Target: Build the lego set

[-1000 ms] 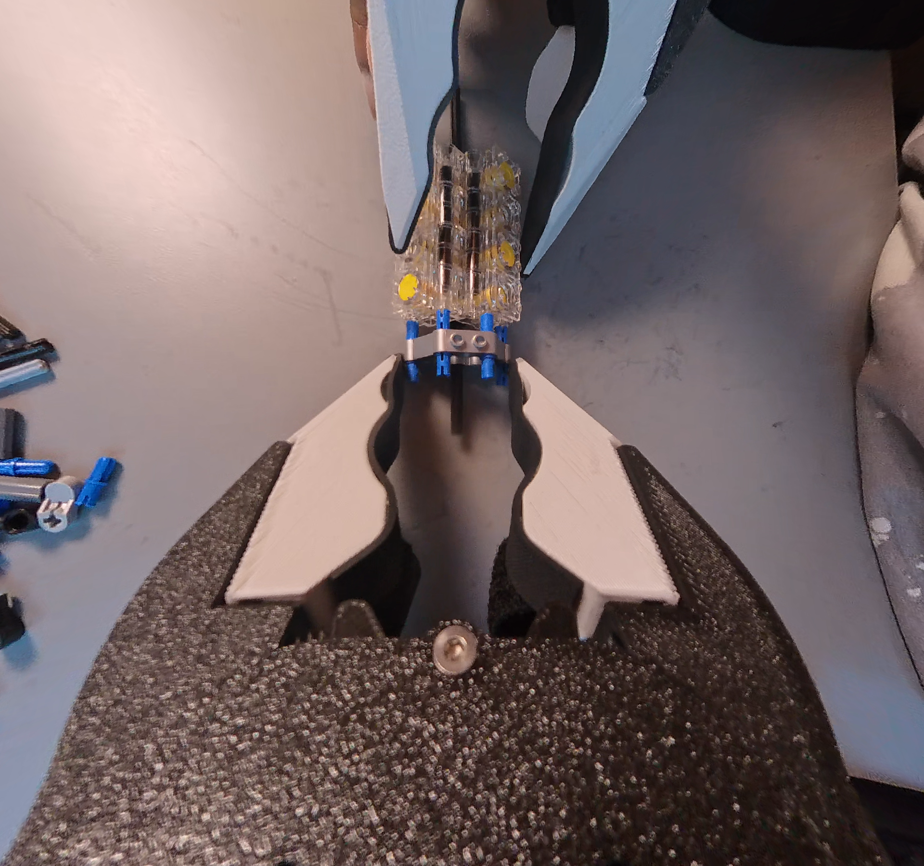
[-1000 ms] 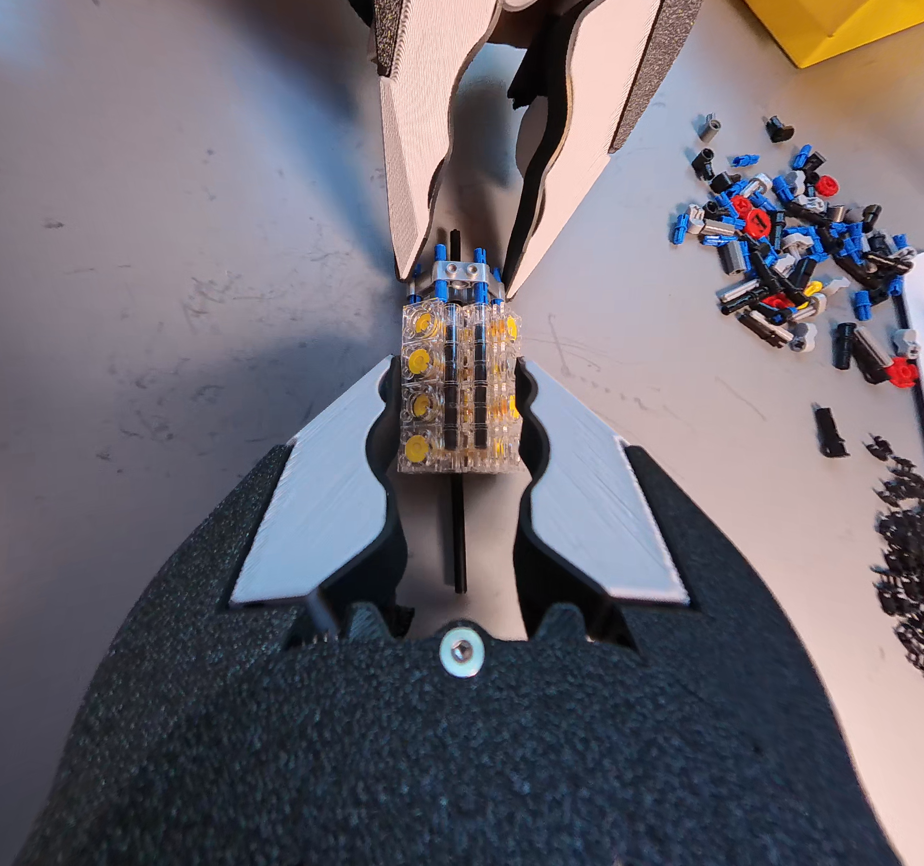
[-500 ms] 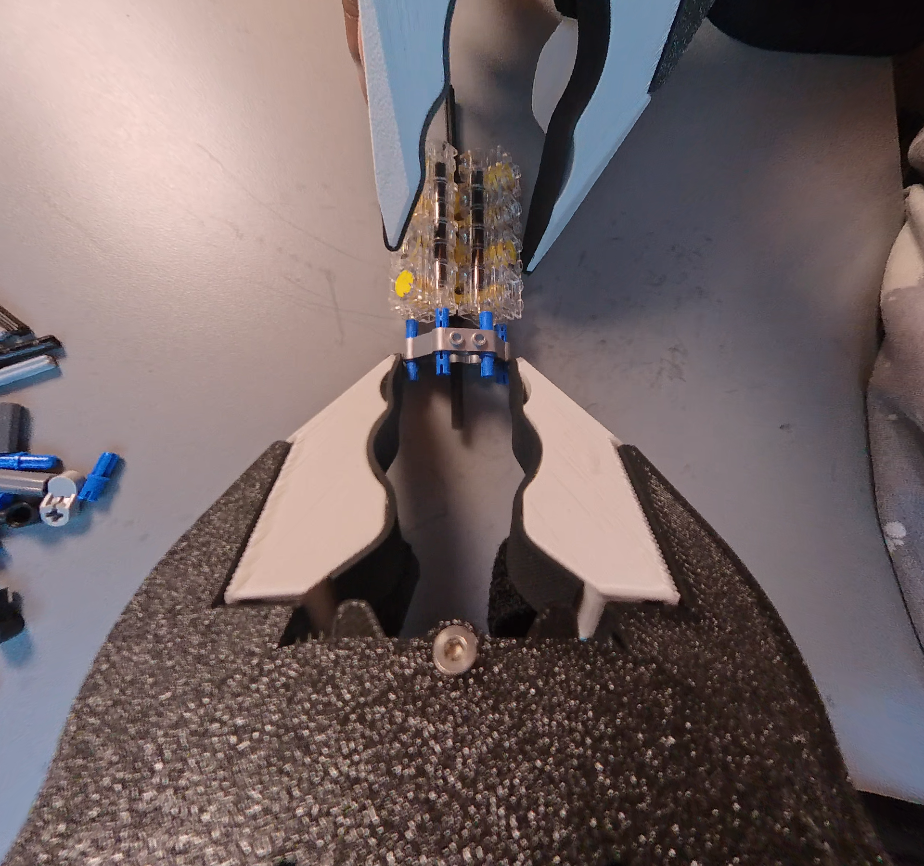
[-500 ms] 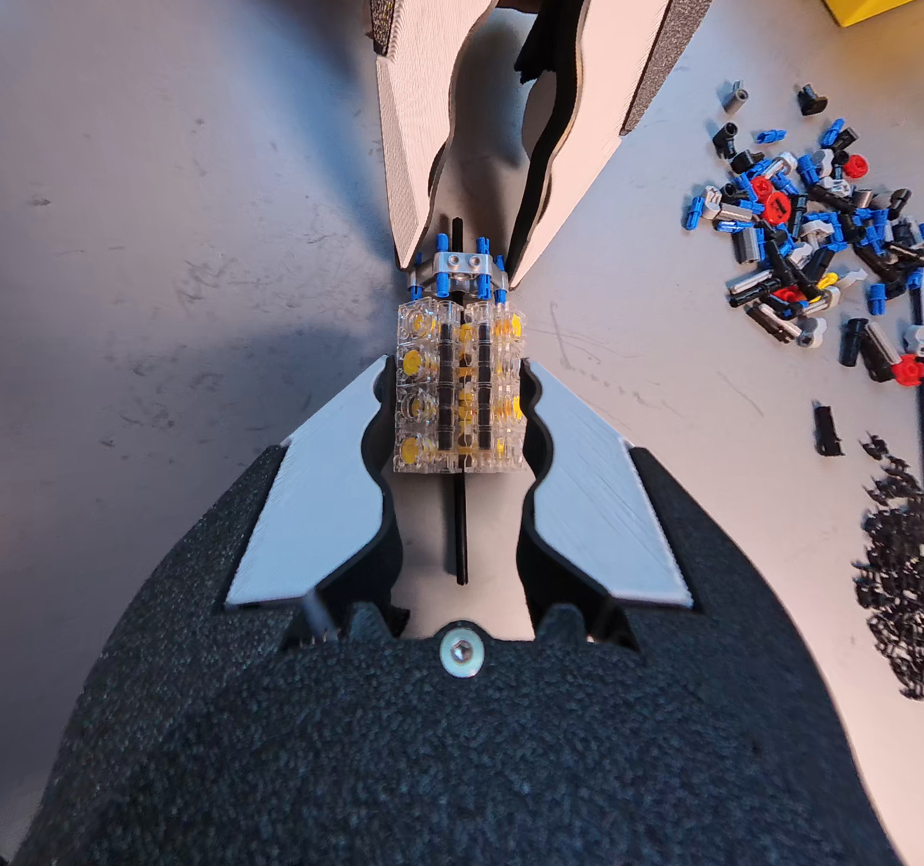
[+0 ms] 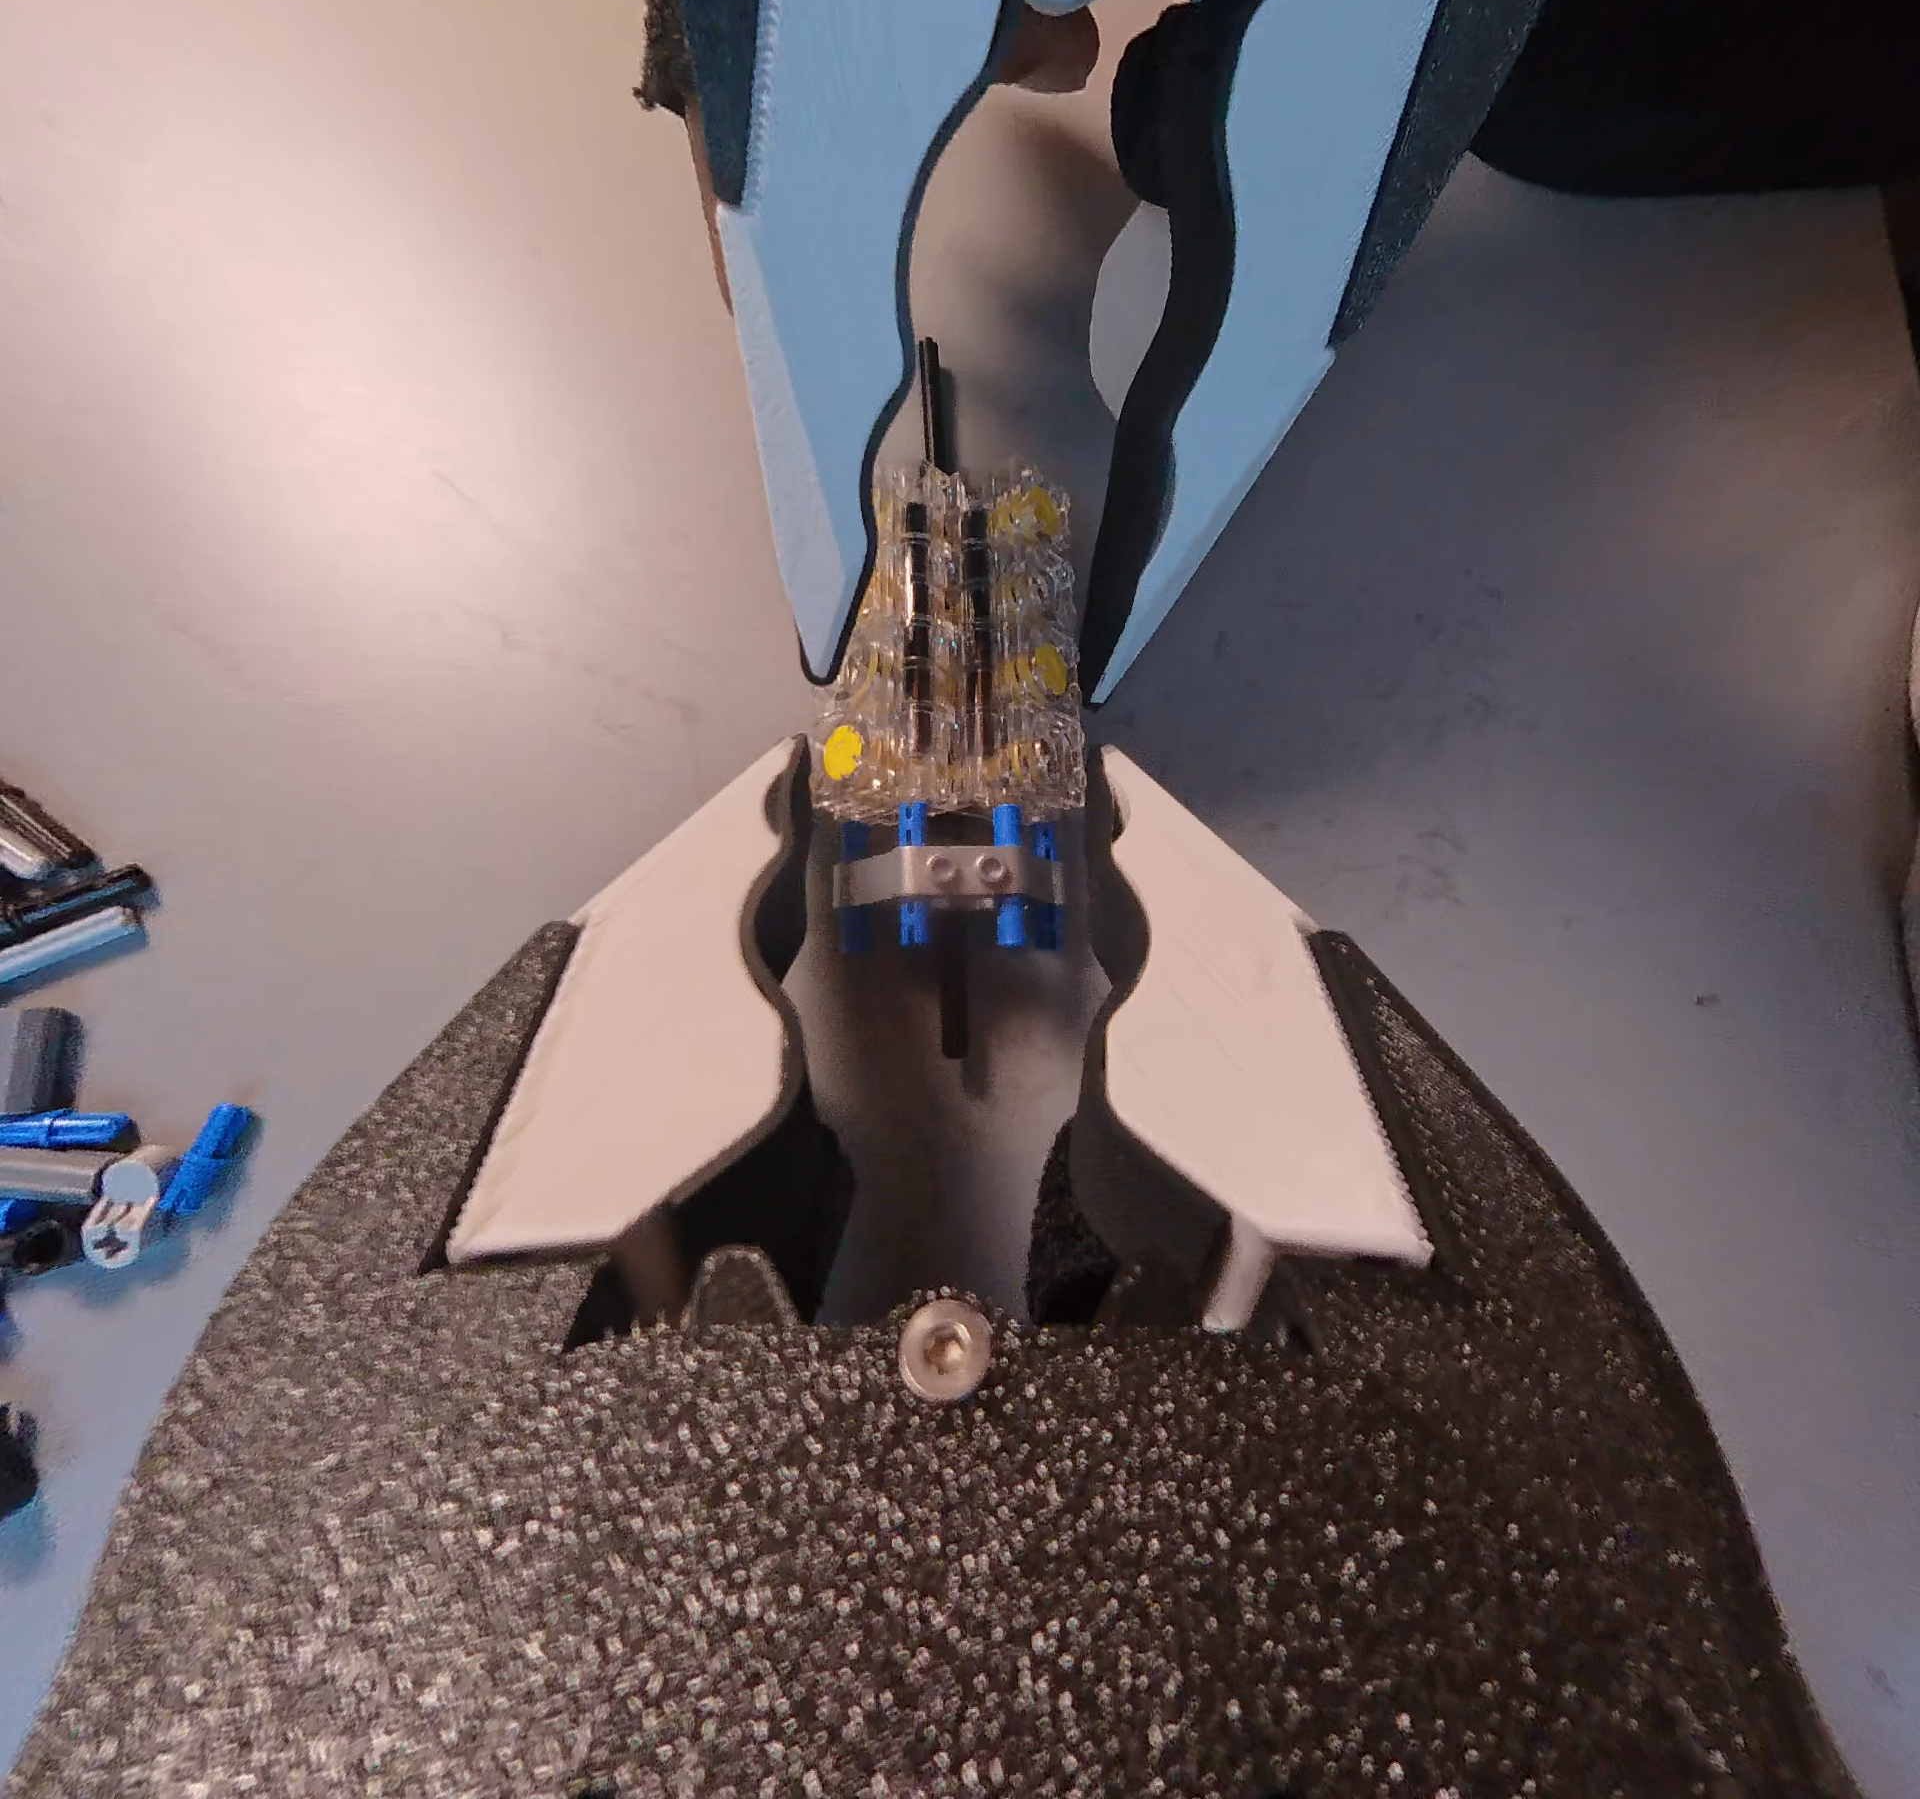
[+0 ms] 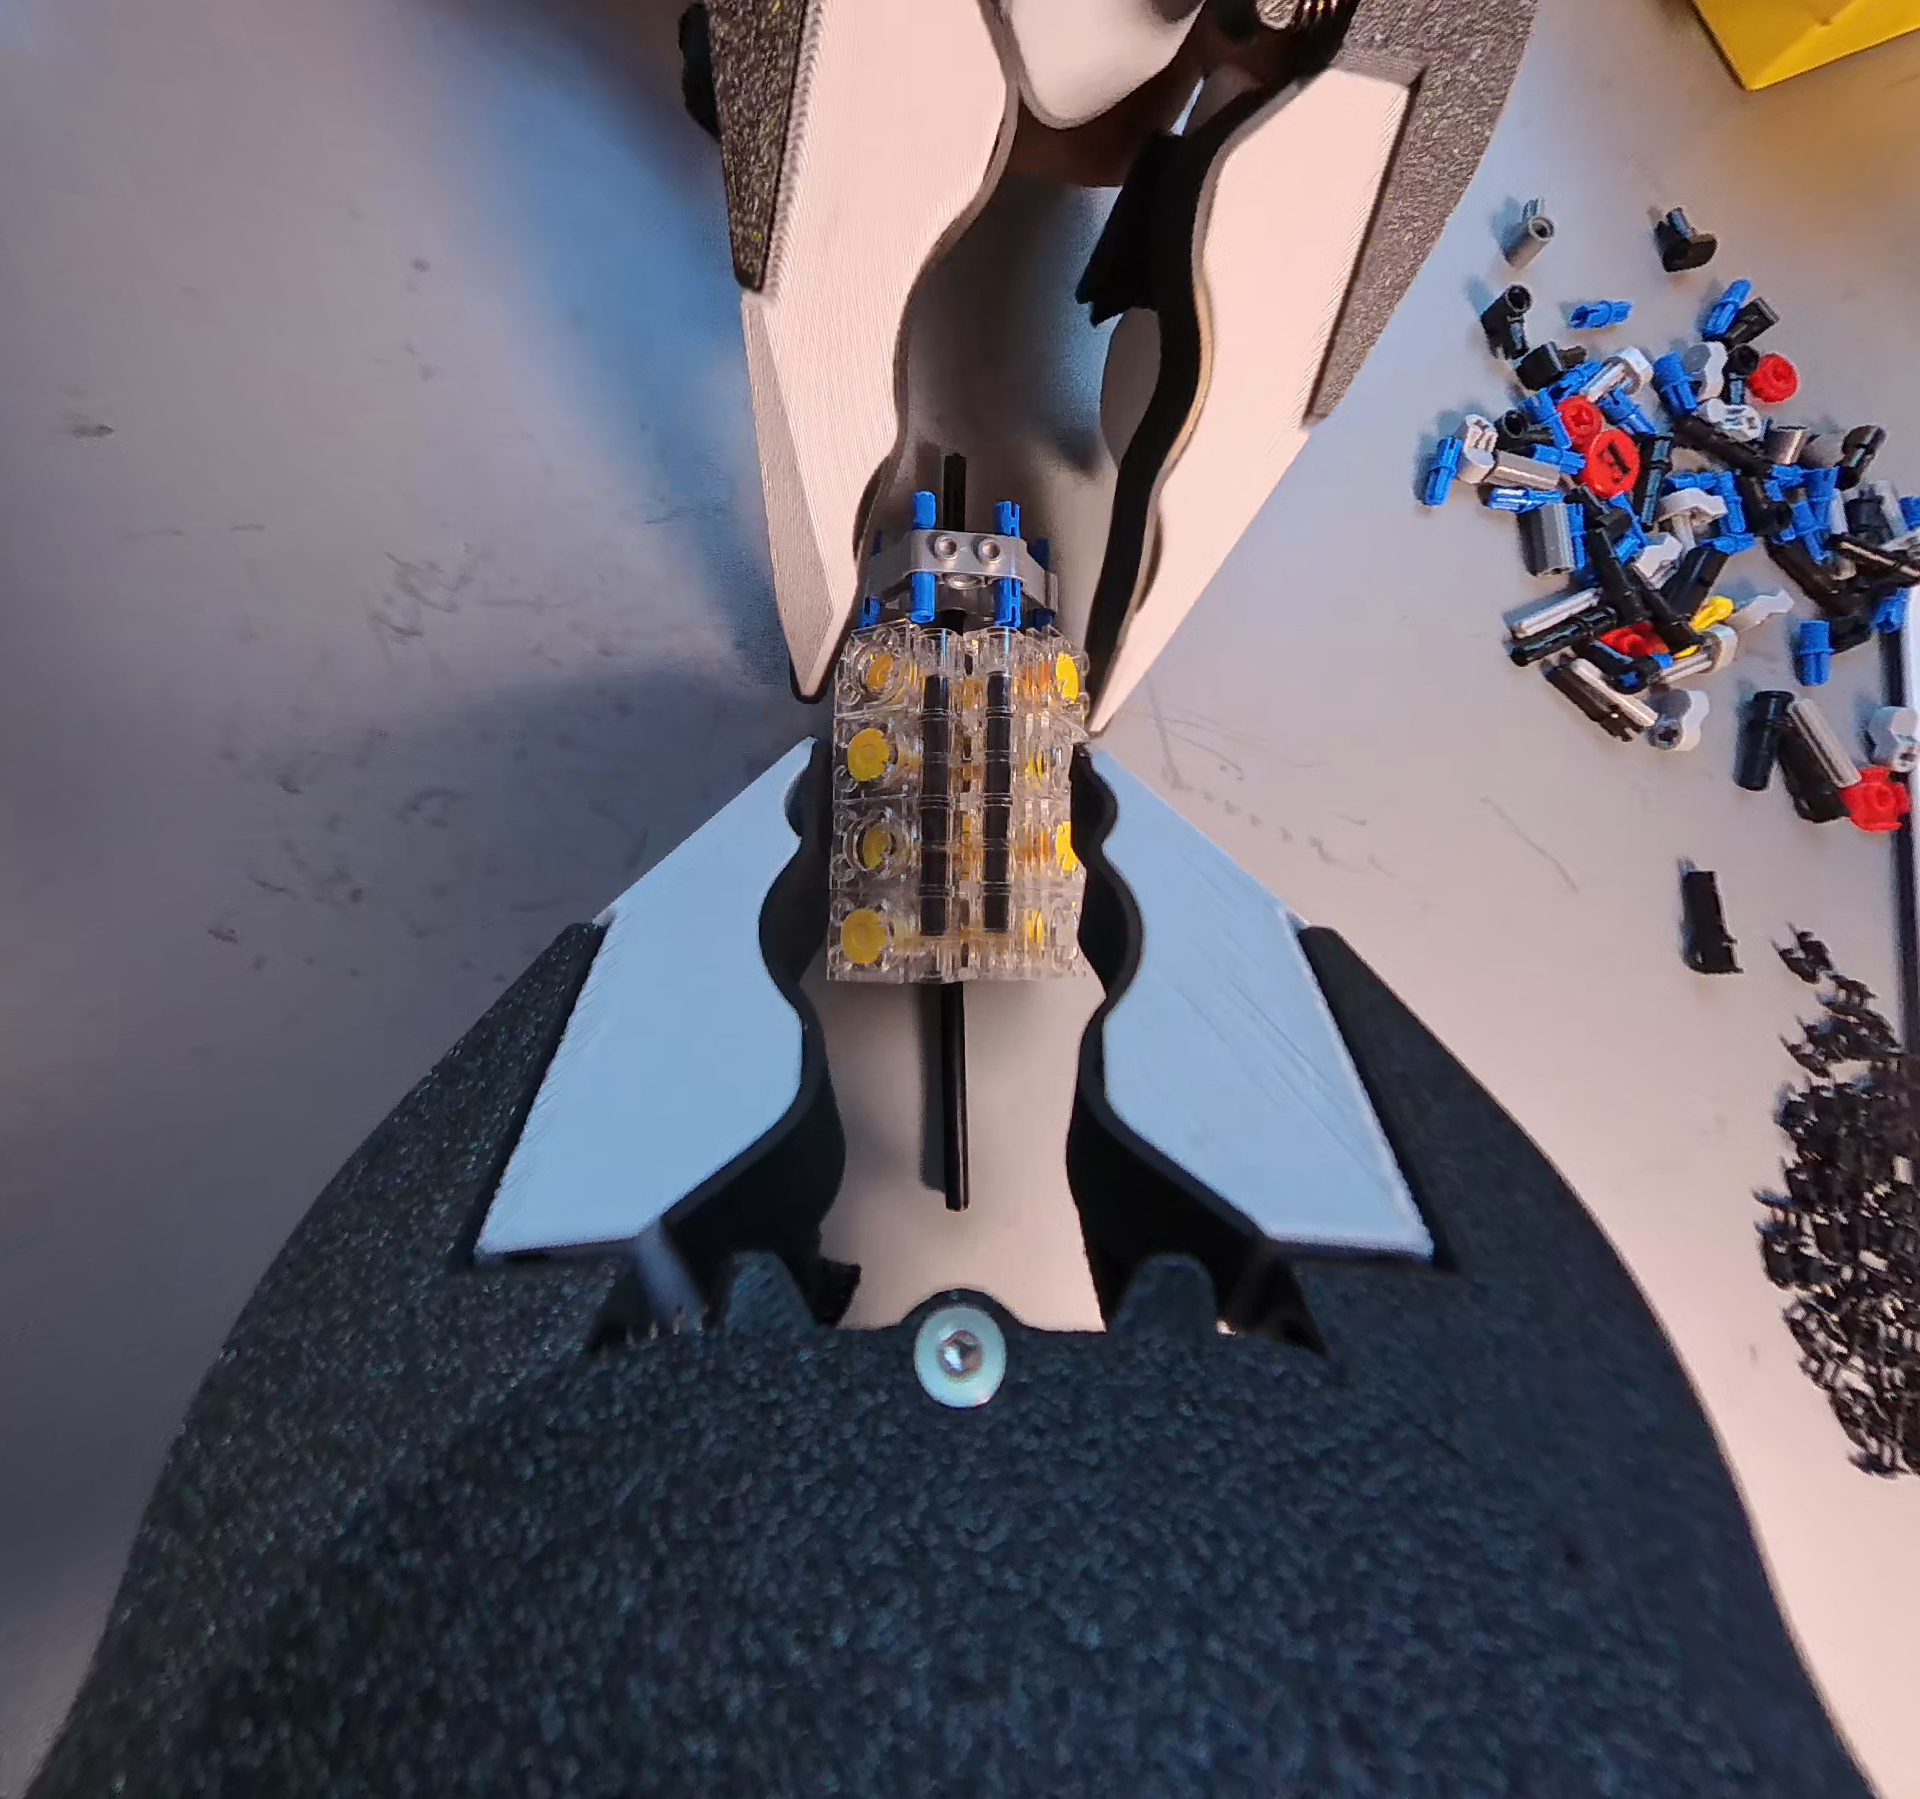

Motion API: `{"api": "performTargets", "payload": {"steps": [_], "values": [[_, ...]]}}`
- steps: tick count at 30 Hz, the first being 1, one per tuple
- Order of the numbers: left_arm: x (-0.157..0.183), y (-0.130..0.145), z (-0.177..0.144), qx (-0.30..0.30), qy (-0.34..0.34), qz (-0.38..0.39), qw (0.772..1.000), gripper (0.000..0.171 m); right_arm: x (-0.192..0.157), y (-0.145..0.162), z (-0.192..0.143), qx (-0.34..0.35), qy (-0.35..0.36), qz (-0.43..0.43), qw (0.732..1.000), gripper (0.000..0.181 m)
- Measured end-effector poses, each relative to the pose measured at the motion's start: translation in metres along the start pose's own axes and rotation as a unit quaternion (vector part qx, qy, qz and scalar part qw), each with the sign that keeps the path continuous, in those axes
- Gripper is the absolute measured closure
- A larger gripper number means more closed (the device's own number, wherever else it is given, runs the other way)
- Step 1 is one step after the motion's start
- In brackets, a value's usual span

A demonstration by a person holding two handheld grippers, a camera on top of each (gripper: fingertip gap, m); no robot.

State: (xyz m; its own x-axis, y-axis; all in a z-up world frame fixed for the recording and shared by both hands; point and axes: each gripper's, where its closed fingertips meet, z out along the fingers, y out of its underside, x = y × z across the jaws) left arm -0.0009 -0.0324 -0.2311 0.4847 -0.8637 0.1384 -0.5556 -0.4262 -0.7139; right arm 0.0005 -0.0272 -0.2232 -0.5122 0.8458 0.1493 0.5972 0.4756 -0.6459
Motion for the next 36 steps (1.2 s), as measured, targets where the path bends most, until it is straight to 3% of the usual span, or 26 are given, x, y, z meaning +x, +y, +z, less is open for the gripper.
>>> {"api": "performTargets", "payload": {"steps": [5, 10, 12, 14, 21, 27, 32, 36], "values": [[0.000, 0.000, 0.000, -0.001, -0.005, 0.002, 1.000, 0.121, 0.000, 0.000, -0.001, -0.012, -0.004, 0.008, 1.000, 0.136], [0.001, 0.001, 0.000, -0.002, -0.004, 0.006, 1.000, 0.121, -0.001, 0.011, 0.001, -0.080, -0.026, 0.017, 0.996, 0.102], [0.001, 0.001, 0.000, -0.001, -0.003, 0.007, 1.000, 0.121, -0.003, 0.014, 0.005, -0.095, -0.040, 0.017, 0.995, 0.107], [0.001, 0.002, -0.001, -0.001, -0.003, 0.006, 1.000, 0.121, -0.002, 0.013, 0.006, -0.097, -0.047, 0.019, 0.994, 0.128], [0.000, 0.000, -0.006, 0.009, -0.003, 0.000, 1.000, 0.120, -0.001, 0.012, 0.008, -0.105, -0.048, 0.022, 0.993, 0.130], [-0.006, 0.003, -0.040, 0.044, -0.004, -0.035, 0.998, 0.119, 0.000, 0.011, 0.007, -0.085, -0.032, 0.025, 0.996, 0.131], [0.000, 0.021, -0.027, 0.021, -0.005, -0.027, 0.999, 0.132, 0.000, 0.011, 0.007, -0.066, -0.024, 0.028, 0.997, 0.131], [0.000, 0.021, -0.021, 0.012, -0.007, -0.014, 1.000, 0.131, 0.000, 0.010, 0.007, -0.057, -0.020, 0.024, 0.998, 0.131]]}}
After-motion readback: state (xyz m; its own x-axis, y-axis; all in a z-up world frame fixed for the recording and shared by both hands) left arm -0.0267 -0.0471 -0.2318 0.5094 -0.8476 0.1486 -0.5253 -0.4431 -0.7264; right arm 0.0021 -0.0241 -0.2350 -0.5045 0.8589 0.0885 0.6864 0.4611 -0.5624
